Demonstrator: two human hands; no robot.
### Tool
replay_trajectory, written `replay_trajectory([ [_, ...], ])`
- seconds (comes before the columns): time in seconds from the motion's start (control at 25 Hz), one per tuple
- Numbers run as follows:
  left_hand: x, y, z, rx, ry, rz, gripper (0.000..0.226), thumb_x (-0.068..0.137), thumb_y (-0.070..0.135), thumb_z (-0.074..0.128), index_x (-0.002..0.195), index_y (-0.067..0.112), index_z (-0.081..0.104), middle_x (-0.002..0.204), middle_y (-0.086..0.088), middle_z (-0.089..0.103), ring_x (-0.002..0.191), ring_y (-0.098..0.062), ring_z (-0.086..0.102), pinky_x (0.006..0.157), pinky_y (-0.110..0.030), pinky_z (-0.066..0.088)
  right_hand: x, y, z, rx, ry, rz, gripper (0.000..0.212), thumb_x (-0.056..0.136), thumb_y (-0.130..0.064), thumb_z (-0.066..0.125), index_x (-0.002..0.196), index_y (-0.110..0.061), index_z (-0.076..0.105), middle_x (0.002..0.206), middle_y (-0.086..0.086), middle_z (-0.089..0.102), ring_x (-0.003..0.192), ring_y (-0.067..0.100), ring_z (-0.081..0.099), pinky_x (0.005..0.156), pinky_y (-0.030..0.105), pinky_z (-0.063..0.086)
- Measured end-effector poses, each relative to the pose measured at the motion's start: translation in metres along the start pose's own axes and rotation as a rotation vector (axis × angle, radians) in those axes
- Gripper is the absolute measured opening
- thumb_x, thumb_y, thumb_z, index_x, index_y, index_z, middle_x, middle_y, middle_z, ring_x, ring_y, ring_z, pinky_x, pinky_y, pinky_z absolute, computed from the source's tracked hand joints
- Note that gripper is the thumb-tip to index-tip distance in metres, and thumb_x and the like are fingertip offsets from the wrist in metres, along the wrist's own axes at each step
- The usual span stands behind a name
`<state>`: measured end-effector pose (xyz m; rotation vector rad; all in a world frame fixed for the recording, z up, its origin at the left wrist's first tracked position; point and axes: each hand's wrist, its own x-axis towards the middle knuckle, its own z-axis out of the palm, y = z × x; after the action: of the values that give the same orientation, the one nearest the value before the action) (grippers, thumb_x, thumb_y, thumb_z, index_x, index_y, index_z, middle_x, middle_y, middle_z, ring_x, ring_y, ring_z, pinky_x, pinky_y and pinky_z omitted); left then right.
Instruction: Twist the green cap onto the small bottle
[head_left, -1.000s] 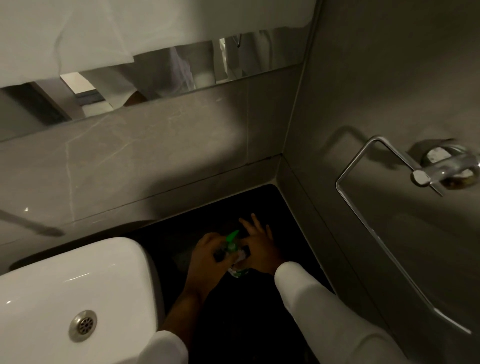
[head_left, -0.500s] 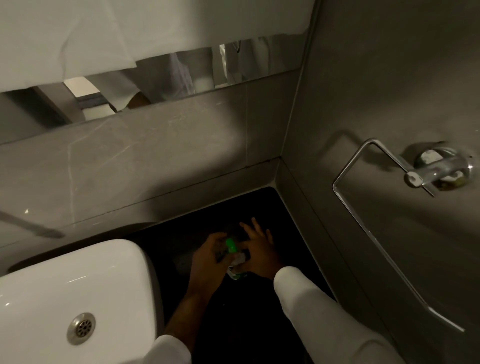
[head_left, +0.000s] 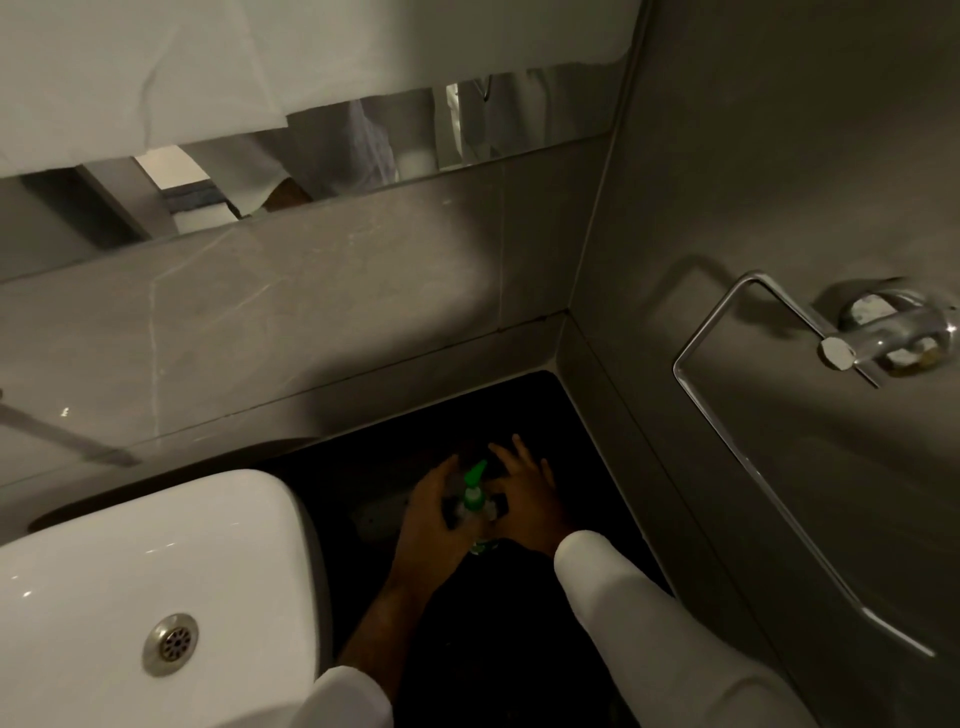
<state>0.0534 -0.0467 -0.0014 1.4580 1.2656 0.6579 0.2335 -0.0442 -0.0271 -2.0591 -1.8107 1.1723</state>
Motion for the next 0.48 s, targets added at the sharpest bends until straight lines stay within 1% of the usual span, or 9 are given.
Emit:
replay_trajectory([
  [0.04,0.001,0.0,0.001,0.065,0.053,-0.007,0.061,0.078,0.034,0.087,0.13,0.034,0.056,0.124,0.013,0.066,0.111,0.0,0.064,0.09,-0.016,0.052,0.0,-0.001,0.001,-0.019,0.008,-0.018,0.074,0.066,-0.061,0.079,0.133,-0.03,0.069,0.175,-0.01,0.008,0.163,0.027,-0.009,0.13,0.06,0.002],
  [0.12,0.005,0.001,-0.001,0.164,0.122,0.003,0.051,0.079,0.022,0.086,0.114,0.045,0.058,0.107,0.016,0.07,0.099,0.001,0.068,0.078,-0.008,0.049,-0.001,0.0,0.002,-0.025,0.033,-0.057,0.063,0.069,-0.058,0.082,0.124,-0.027,0.076,0.174,-0.011,0.013,0.163,0.025,-0.009,0.13,0.057,-0.002],
  [0.2,0.005,-0.002,-0.009,0.189,0.114,0.02,0.059,0.086,0.005,0.075,0.115,0.052,0.055,0.104,0.013,0.072,0.097,0.004,0.068,0.08,-0.008,0.051,-0.003,0.004,-0.001,0.027,0.044,-0.05,0.058,0.07,-0.055,0.085,0.12,-0.026,0.077,0.174,-0.01,0.016,0.163,0.025,-0.007,0.128,0.057,-0.003],
  [0.24,0.004,-0.001,-0.012,0.171,0.086,0.022,0.055,0.088,0.006,0.073,0.116,0.051,0.058,0.106,0.01,0.073,0.099,0.003,0.068,0.084,-0.015,0.055,-0.003,0.007,-0.002,0.043,0.047,-0.044,0.058,0.07,-0.054,0.085,0.12,-0.026,0.077,0.174,-0.01,0.016,0.163,0.025,-0.007,0.128,0.057,-0.003],
  [0.28,0.004,0.002,-0.014,0.169,0.045,0.029,0.04,0.089,0.015,0.075,0.114,0.045,0.065,0.107,0.007,0.074,0.099,-0.001,0.07,0.085,-0.025,0.059,-0.003,0.008,-0.003,0.039,0.046,-0.04,0.059,0.07,-0.054,0.085,0.122,-0.026,0.076,0.174,-0.009,0.016,0.163,0.026,-0.007,0.128,0.057,-0.003],
  [0.32,0.004,0.007,-0.014,0.153,-0.005,0.035,0.019,0.089,0.029,0.077,0.105,0.038,0.073,0.101,0.006,0.076,0.094,-0.006,0.072,0.081,-0.035,0.061,-0.003,0.007,-0.004,0.028,0.037,-0.027,0.063,0.071,-0.054,0.085,0.126,-0.026,0.074,0.174,-0.009,0.014,0.163,0.026,-0.007,0.129,0.057,-0.002],
  [0.36,0.006,0.012,-0.013,0.181,-0.045,0.057,0.013,0.087,0.042,0.077,0.095,0.032,0.076,0.09,0.005,0.076,0.085,-0.009,0.073,0.073,-0.04,0.061,-0.004,0.004,-0.004,0.025,0.027,0.001,0.069,0.071,-0.053,0.085,0.133,-0.026,0.07,0.175,-0.009,0.011,0.164,0.028,-0.006,0.13,0.056,0.0],
  [0.4,0.009,0.015,-0.012,0.243,-0.071,0.083,0.021,0.085,0.053,0.075,0.083,0.032,0.075,0.078,0.006,0.073,0.078,-0.012,0.071,0.066,-0.039,0.058,-0.004,0.0,-0.003,0.03,0.022,0.031,0.076,0.07,-0.053,0.086,0.138,-0.026,0.065,0.175,-0.009,0.009,0.164,0.028,-0.006,0.131,0.055,0.001],
  [0.48,0.016,0.019,-0.012,0.532,-0.054,0.126,0.031,0.08,0.063,0.066,0.066,0.037,0.059,0.066,0.012,0.058,0.078,-0.018,0.063,0.067,-0.035,0.049,-0.004,-0.005,-0.001,0.032,0.024,0.04,0.081,0.069,-0.053,0.087,0.141,-0.025,0.063,0.175,-0.009,0.008,0.164,0.026,-0.004,0.132,0.053,0.002],
])
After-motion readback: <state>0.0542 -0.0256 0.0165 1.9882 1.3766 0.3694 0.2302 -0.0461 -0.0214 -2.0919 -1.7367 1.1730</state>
